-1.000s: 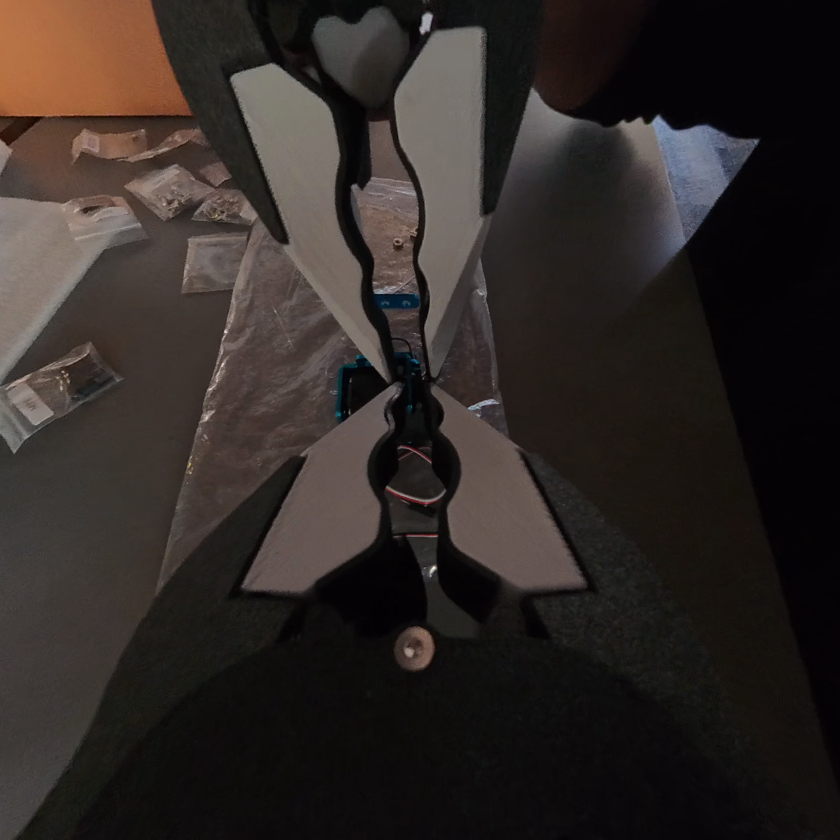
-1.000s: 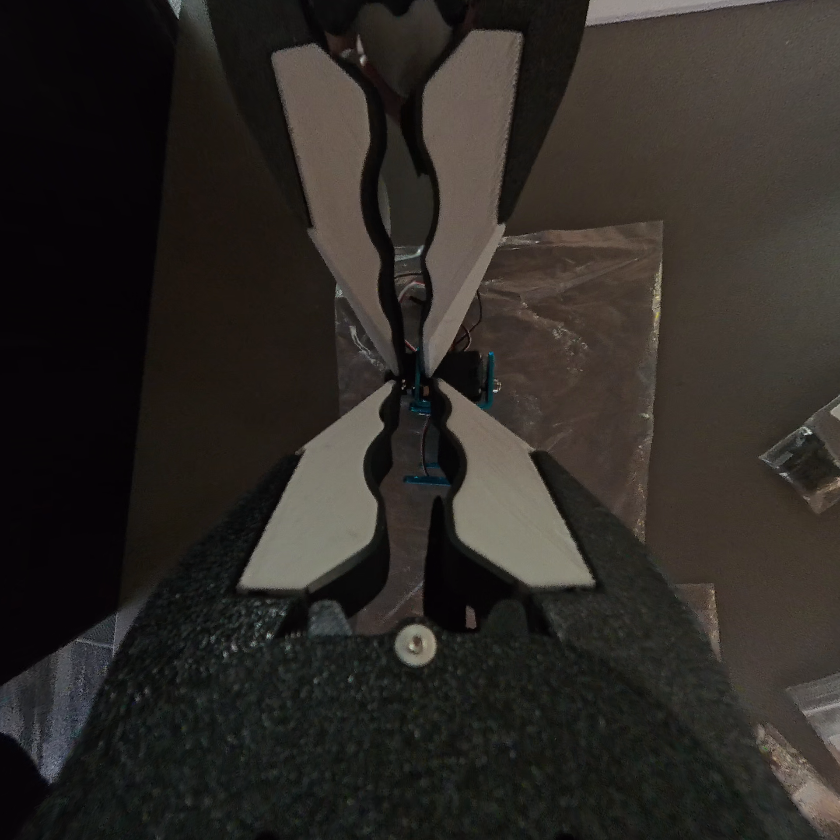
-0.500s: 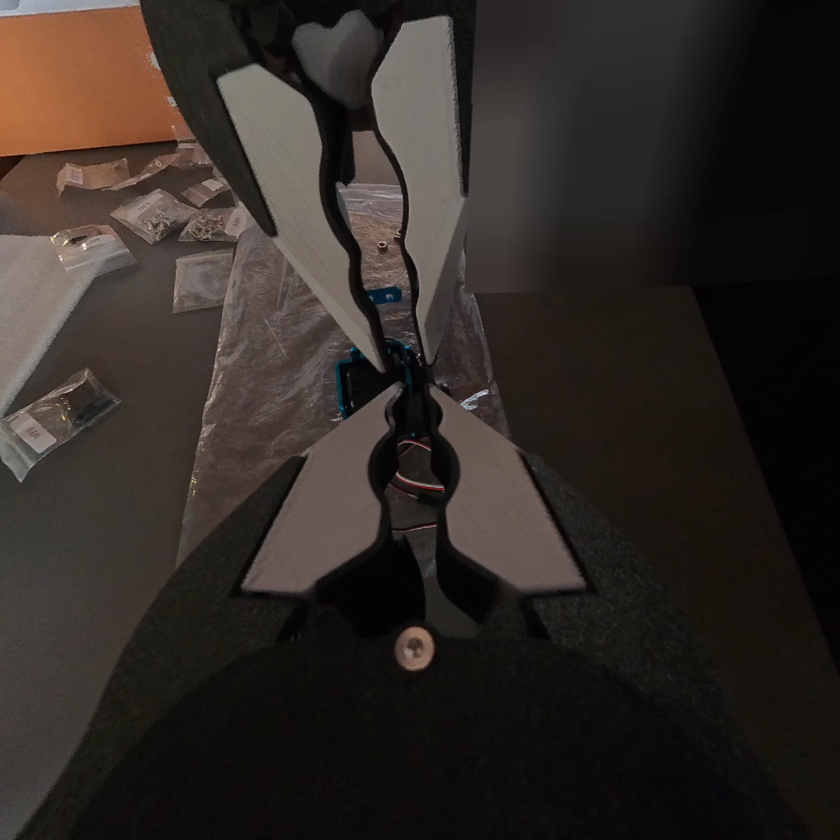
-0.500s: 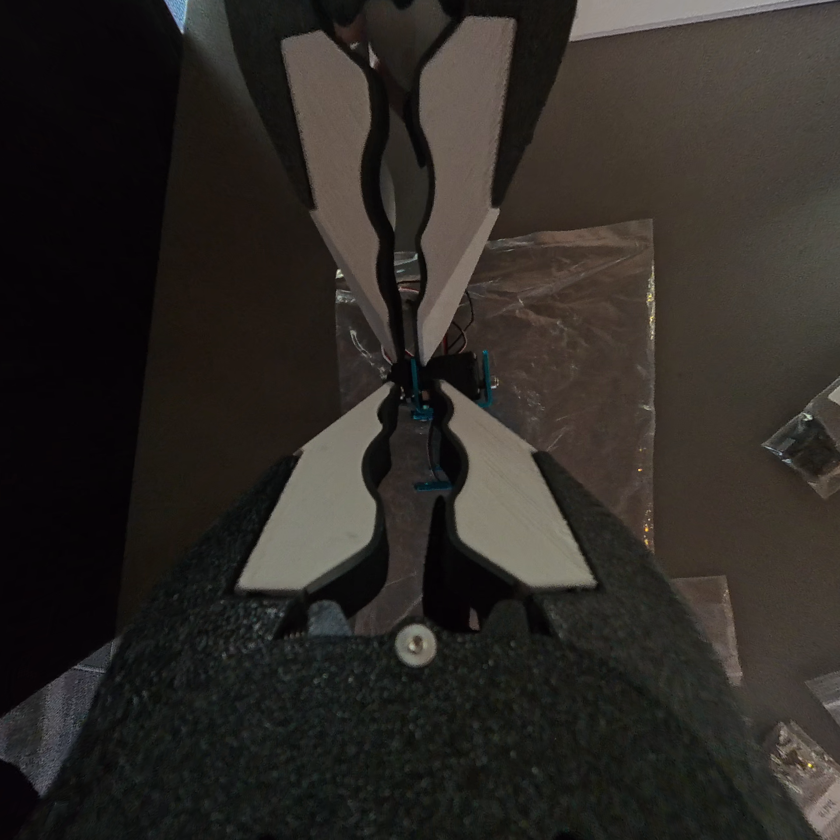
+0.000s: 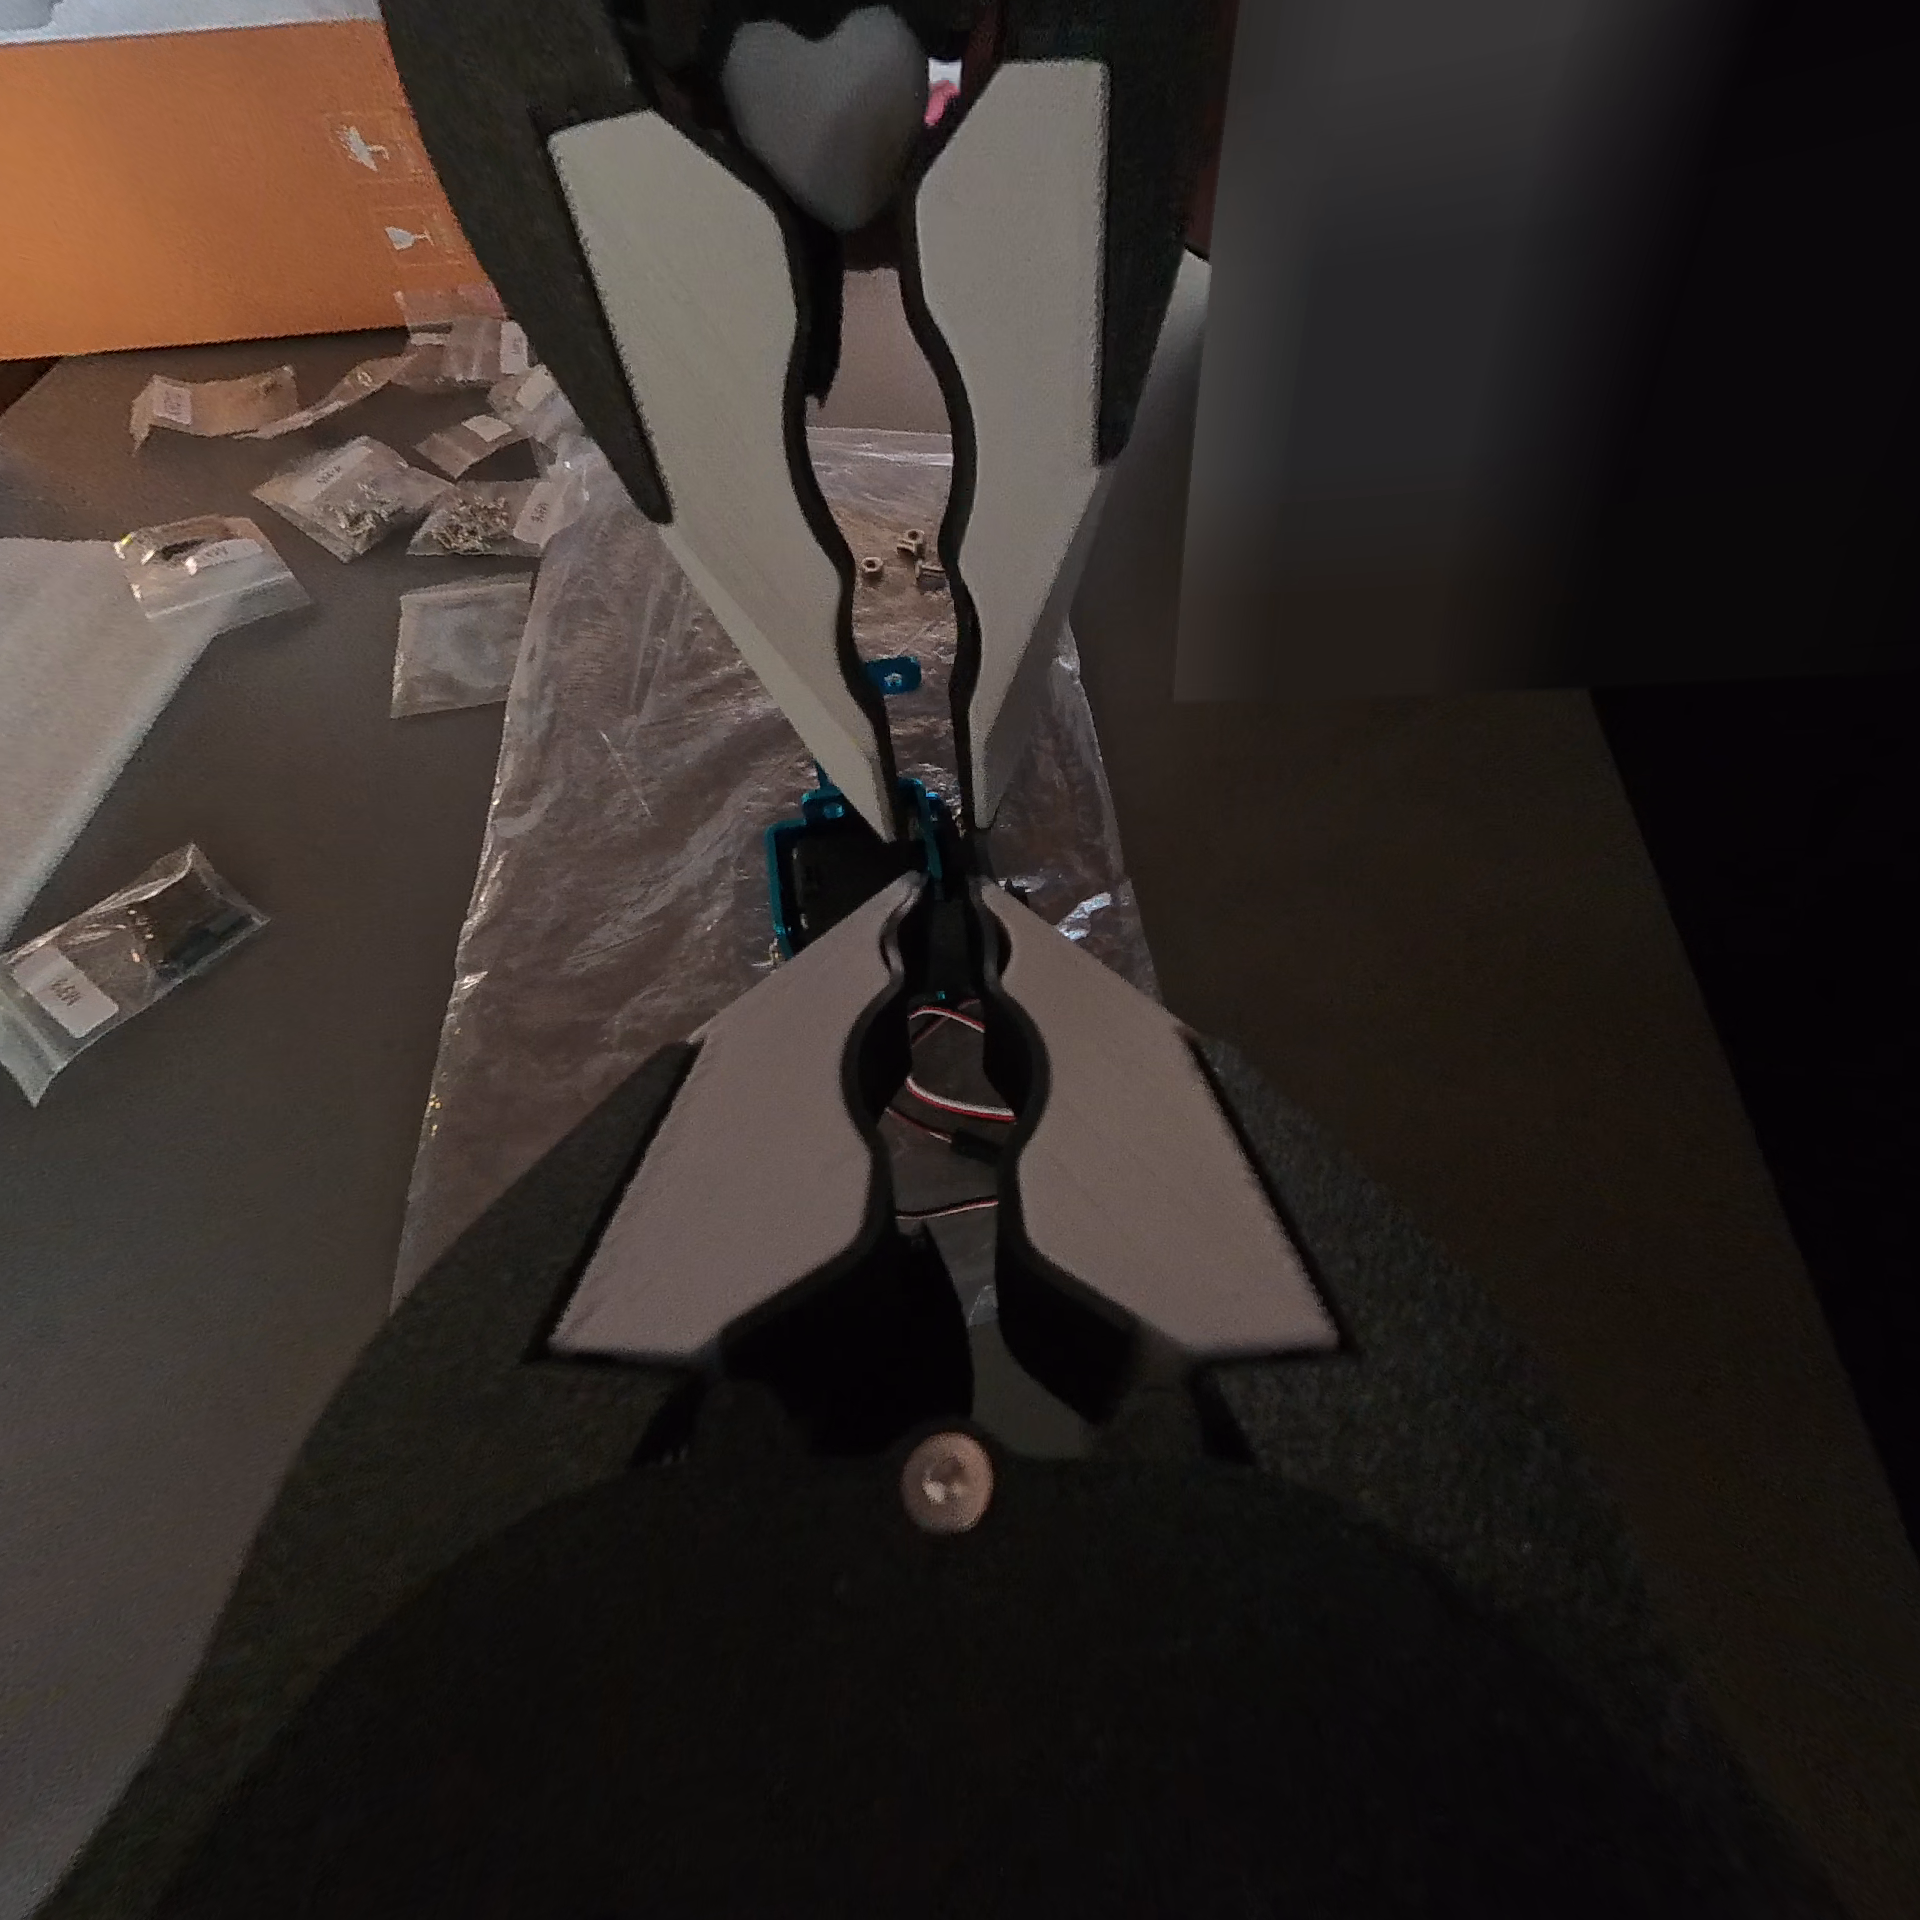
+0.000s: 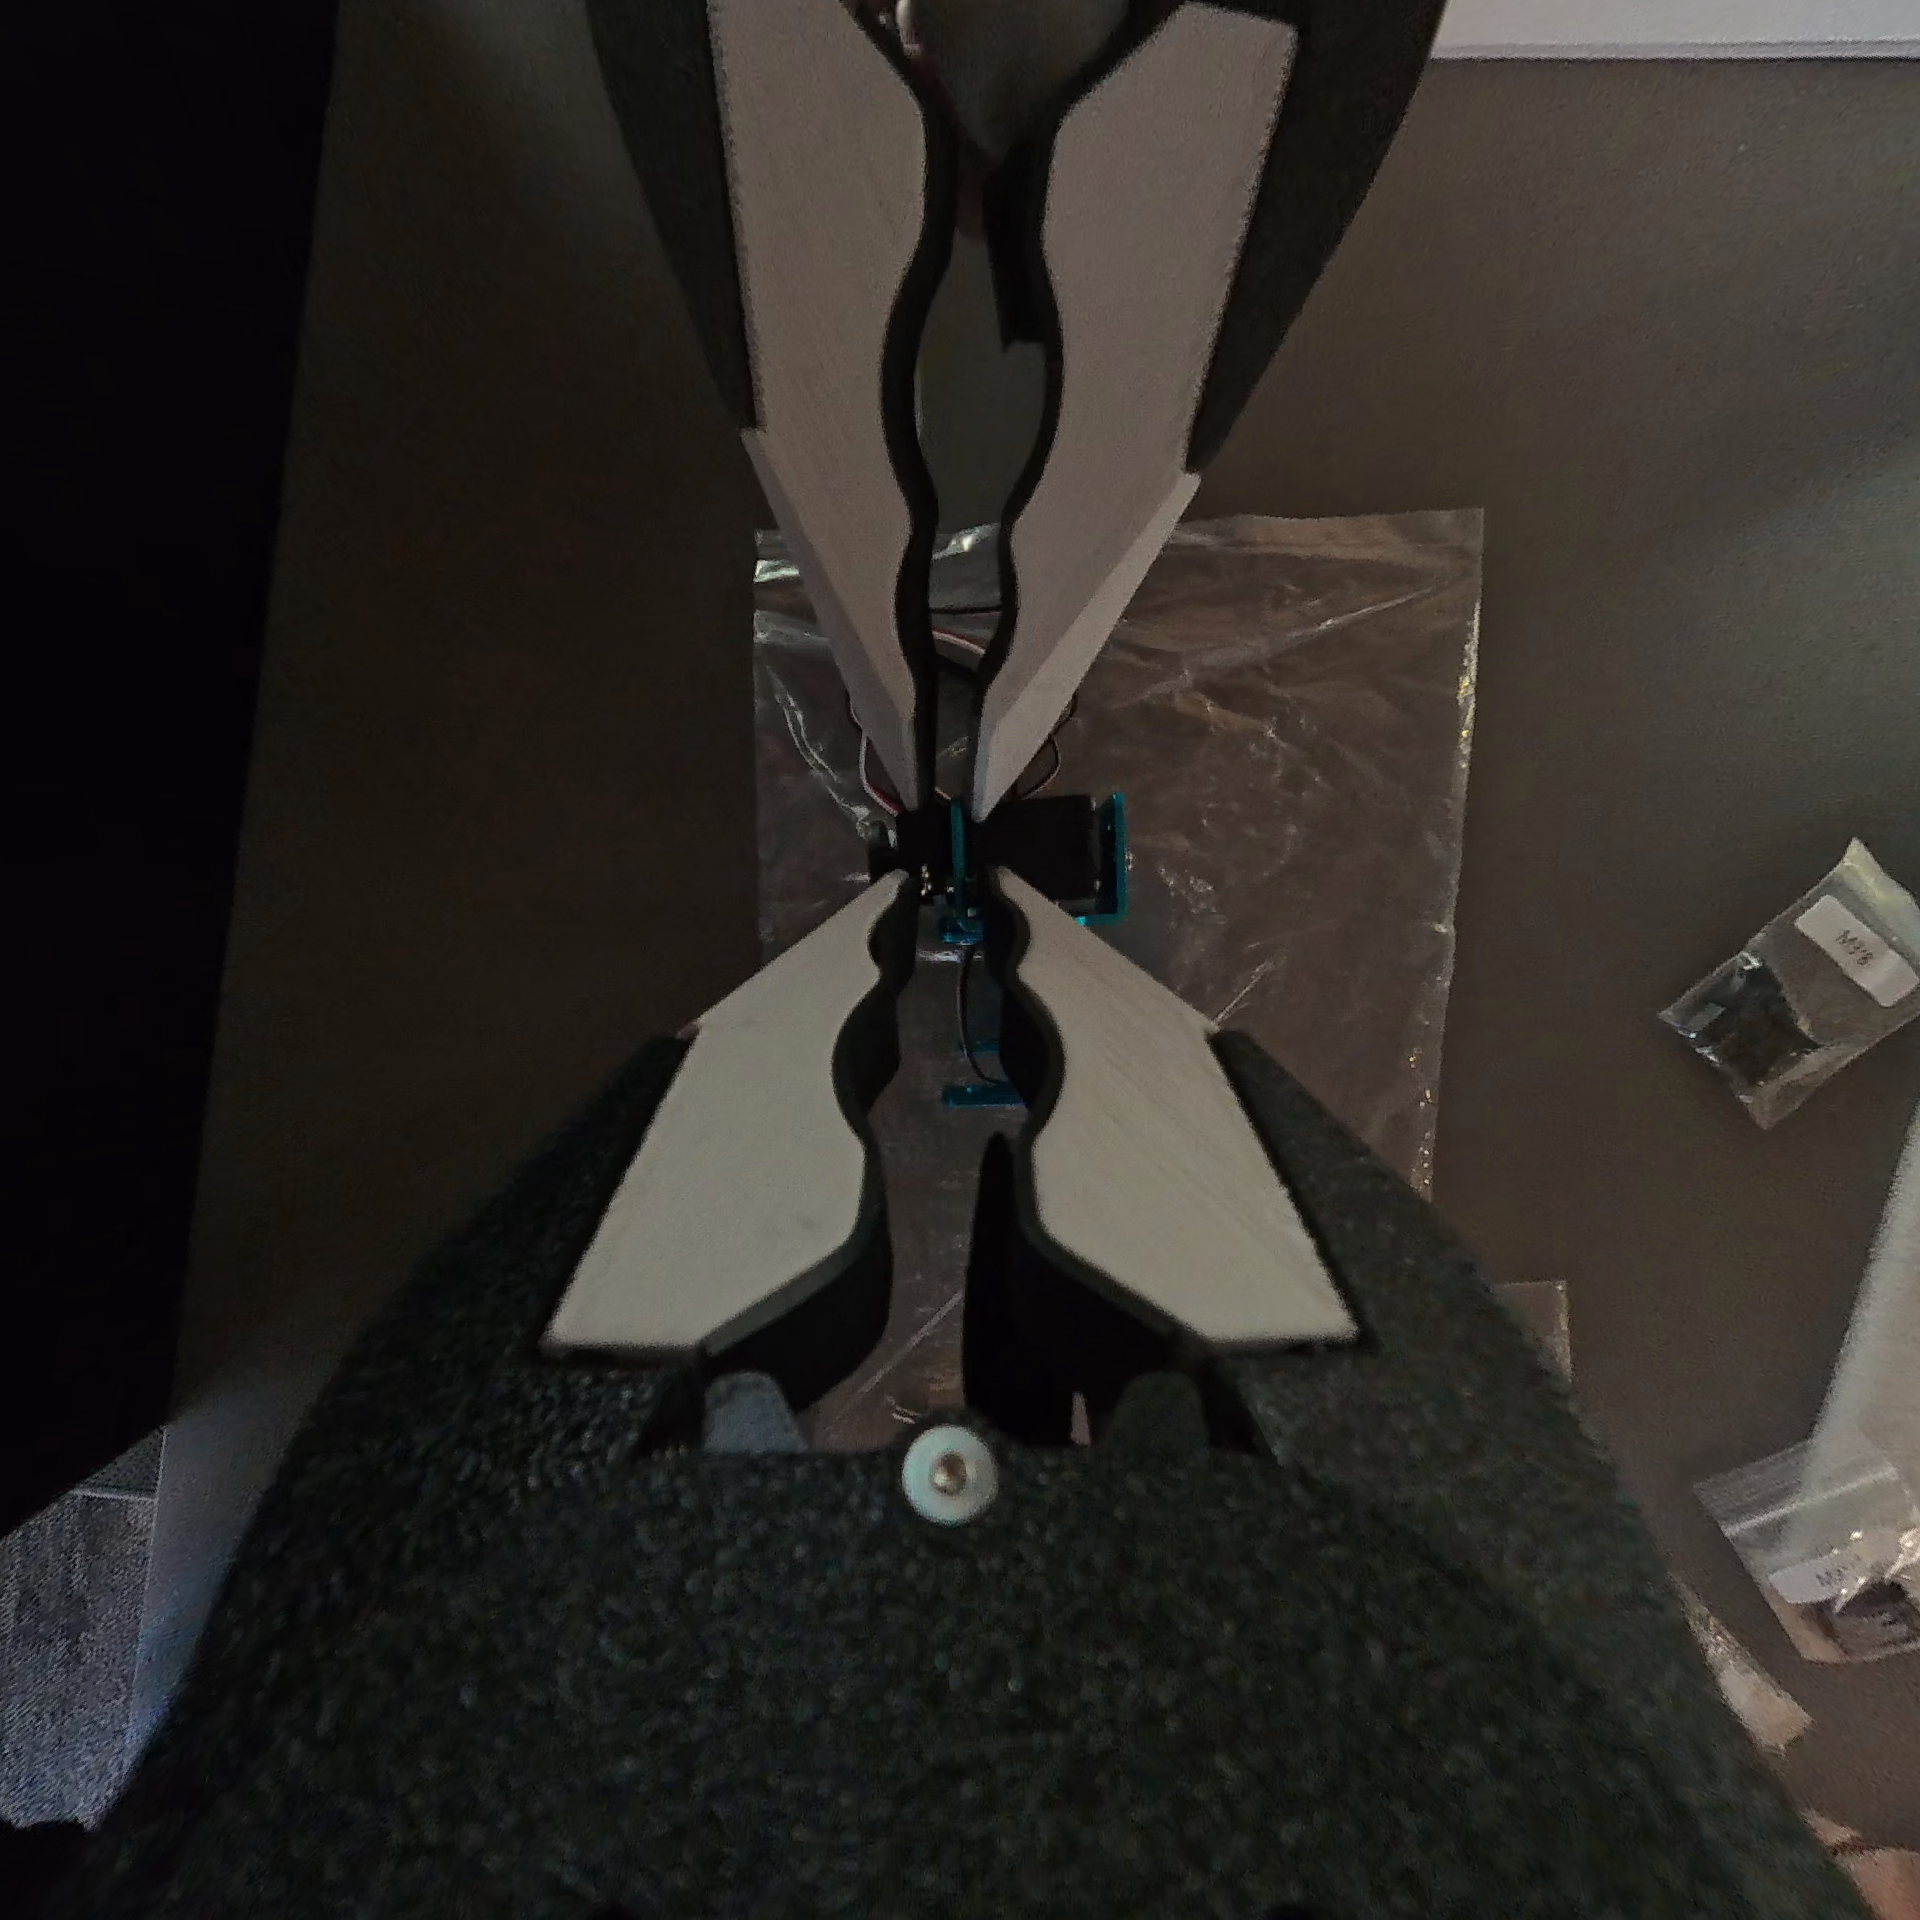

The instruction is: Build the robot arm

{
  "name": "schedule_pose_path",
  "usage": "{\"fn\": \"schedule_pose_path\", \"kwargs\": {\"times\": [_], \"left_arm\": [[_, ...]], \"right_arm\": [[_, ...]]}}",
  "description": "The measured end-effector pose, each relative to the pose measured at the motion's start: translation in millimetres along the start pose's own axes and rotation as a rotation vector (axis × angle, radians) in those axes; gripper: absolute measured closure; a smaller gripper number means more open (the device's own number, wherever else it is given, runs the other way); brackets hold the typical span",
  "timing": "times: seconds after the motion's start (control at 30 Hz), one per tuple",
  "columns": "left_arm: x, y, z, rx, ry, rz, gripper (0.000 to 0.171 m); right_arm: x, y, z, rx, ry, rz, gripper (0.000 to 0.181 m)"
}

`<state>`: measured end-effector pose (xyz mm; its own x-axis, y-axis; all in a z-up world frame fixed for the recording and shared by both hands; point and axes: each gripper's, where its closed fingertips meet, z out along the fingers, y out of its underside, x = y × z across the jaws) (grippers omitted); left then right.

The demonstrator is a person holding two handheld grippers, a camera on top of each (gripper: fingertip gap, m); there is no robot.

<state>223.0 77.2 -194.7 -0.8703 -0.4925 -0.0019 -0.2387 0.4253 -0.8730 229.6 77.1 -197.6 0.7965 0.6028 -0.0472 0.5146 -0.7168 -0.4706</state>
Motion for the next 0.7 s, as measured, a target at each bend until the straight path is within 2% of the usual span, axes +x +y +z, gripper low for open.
{"fn": "schedule_pose_path", "kwargs": {"times": [0.37, 0.53, 0.7], "left_arm": [[0.0, -1.4, 1.5, 0.003, -0.036, 0.032, 0.166], [1.0, -1.0, 1.3, 0.002, -0.027, 0.036, 0.166], [1.2, -0.9, 1.2, 0.001, -0.024, 0.035, 0.165]], "right_arm": [[-0.7, 1.1, -1.4, 0.019, -0.098, 0.102, 0.171], [-1.3, 0.3, -0.9, 0.011, -0.044, 0.041, 0.170], [-2.3, -0.1, -3.4, 0.011, -0.044, 0.041, 0.161]]}}
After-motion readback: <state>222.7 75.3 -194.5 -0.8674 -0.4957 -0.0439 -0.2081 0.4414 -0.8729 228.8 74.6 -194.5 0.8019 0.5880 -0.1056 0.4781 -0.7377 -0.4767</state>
